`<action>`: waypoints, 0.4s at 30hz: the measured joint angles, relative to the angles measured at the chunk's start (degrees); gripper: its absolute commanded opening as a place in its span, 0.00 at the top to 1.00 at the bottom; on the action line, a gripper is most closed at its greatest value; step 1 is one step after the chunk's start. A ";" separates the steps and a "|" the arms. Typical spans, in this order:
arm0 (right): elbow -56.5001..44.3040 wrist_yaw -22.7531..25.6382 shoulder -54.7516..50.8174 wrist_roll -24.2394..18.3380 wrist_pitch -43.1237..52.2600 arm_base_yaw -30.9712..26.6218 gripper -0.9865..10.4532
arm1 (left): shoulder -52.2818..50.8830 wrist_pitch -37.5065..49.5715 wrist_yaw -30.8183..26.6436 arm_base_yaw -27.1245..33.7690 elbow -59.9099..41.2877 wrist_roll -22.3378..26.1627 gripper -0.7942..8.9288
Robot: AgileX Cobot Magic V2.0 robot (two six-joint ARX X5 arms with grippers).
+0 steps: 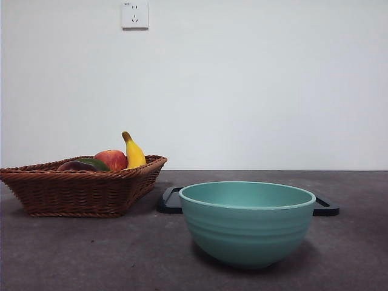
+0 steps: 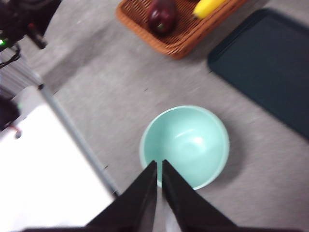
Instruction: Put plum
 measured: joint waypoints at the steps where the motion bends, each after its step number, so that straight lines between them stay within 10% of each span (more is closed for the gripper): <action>1: -0.04 0.04 -0.87 -1.07 0.74 -2.03 0.91 | 0.00 0.00 0.00 0.00 0.00 0.00 0.91; 12: -19.65 4.09 -20.31 -5.86 30.40 -29.57 0.91 | 0.00 -0.02 0.00 0.00 0.00 -0.02 0.91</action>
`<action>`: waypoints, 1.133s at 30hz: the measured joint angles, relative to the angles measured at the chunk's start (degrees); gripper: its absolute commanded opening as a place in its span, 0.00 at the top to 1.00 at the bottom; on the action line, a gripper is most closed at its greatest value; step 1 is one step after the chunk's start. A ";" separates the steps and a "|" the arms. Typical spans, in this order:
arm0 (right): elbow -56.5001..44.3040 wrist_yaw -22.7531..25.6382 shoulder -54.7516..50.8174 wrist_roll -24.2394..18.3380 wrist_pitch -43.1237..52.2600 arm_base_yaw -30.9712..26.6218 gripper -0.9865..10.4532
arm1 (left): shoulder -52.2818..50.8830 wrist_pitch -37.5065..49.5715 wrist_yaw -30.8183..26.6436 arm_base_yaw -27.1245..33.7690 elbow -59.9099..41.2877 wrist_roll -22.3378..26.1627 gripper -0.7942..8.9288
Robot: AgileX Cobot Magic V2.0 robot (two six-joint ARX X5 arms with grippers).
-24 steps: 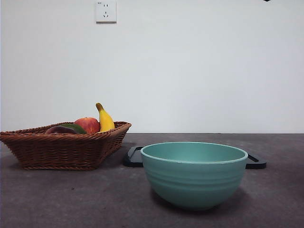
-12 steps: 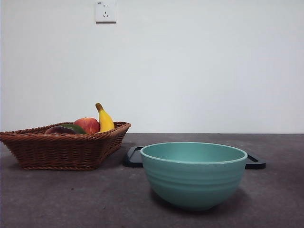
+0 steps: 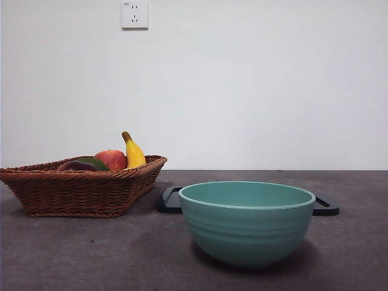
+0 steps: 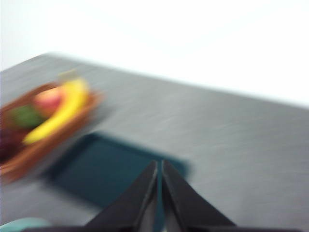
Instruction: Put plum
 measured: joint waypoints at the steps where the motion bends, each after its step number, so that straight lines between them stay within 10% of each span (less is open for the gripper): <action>1: -2.19 0.98 -1.57 -0.04 1.84 -1.03 0.91 | 0.00 0.00 0.00 0.00 0.00 0.02 0.91; 14: -28.33 7.98 -19.23 -1.03 21.84 -6.91 0.91 | 0.00 0.00 0.00 0.00 0.00 0.02 0.91; 34: -36.04 9.40 -27.12 -1.05 10.64 -6.93 0.91 | 0.00 0.00 0.00 0.00 0.00 0.02 0.91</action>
